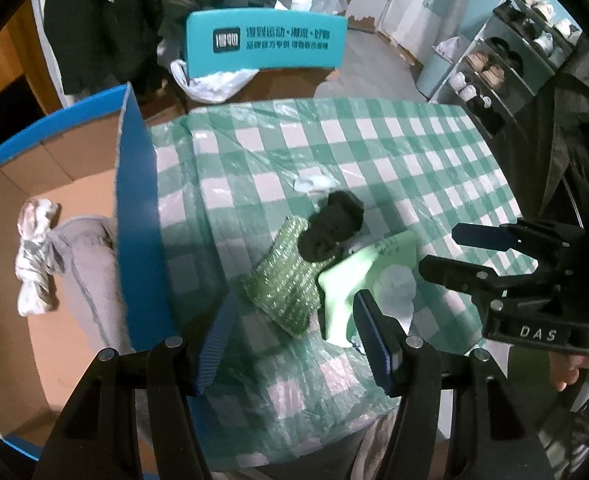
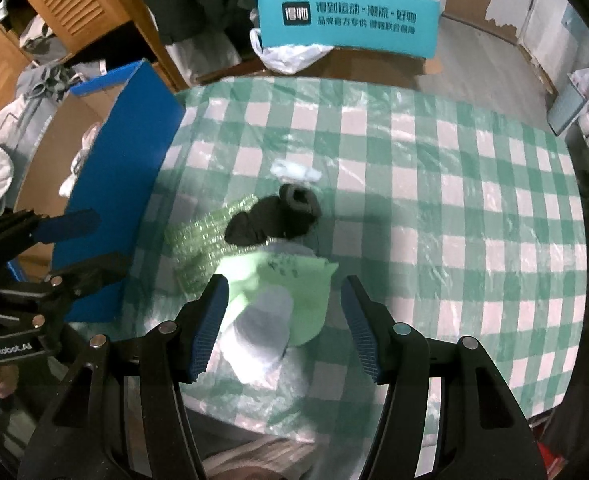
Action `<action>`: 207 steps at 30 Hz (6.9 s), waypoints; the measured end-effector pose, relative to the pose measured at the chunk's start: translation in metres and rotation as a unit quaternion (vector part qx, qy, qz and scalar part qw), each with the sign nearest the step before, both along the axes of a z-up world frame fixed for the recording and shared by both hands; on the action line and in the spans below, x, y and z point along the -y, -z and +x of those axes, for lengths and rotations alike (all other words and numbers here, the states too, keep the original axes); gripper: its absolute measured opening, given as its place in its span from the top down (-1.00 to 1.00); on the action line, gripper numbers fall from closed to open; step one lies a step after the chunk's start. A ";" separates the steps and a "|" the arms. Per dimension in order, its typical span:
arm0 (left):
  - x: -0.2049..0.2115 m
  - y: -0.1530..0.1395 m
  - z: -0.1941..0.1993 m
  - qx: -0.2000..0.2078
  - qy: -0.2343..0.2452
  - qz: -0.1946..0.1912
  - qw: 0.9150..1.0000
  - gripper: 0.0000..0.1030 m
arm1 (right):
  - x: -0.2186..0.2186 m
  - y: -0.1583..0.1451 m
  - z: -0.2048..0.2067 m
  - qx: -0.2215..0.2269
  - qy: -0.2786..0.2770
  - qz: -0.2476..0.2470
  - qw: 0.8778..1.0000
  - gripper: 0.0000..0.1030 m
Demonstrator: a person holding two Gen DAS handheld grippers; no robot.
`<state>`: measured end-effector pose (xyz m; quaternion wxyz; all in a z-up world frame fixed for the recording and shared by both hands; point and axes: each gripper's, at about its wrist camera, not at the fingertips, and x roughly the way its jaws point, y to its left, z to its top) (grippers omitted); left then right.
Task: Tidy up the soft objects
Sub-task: 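Move both tools back over the remaining items on the table, then grasp the white cloth with the right tool, then grasp the pale green bag with the left tool while the right tool holds the cloth, then lift the green bag and white cloth toward the cardboard box, then open both tools over the box to drop the bag and cloth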
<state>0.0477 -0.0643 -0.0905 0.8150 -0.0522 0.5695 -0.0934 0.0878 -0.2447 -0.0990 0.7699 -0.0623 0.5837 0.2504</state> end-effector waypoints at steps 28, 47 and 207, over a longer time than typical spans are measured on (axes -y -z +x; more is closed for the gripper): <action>0.027 0.045 -0.014 -0.048 0.034 0.027 0.998 -0.21 | -0.017 0.058 -0.013 -0.054 -0.023 -0.020 0.998 -0.15; 0.026 0.054 -0.008 -0.061 0.030 0.037 0.997 -0.21 | 0.002 0.059 -0.010 -0.061 -0.020 -0.036 0.997 0.34; -0.148 -0.101 -0.062 0.166 -0.114 -0.019 0.979 0.91 | -0.159 -0.097 -0.011 0.092 -0.108 0.053 0.988 0.33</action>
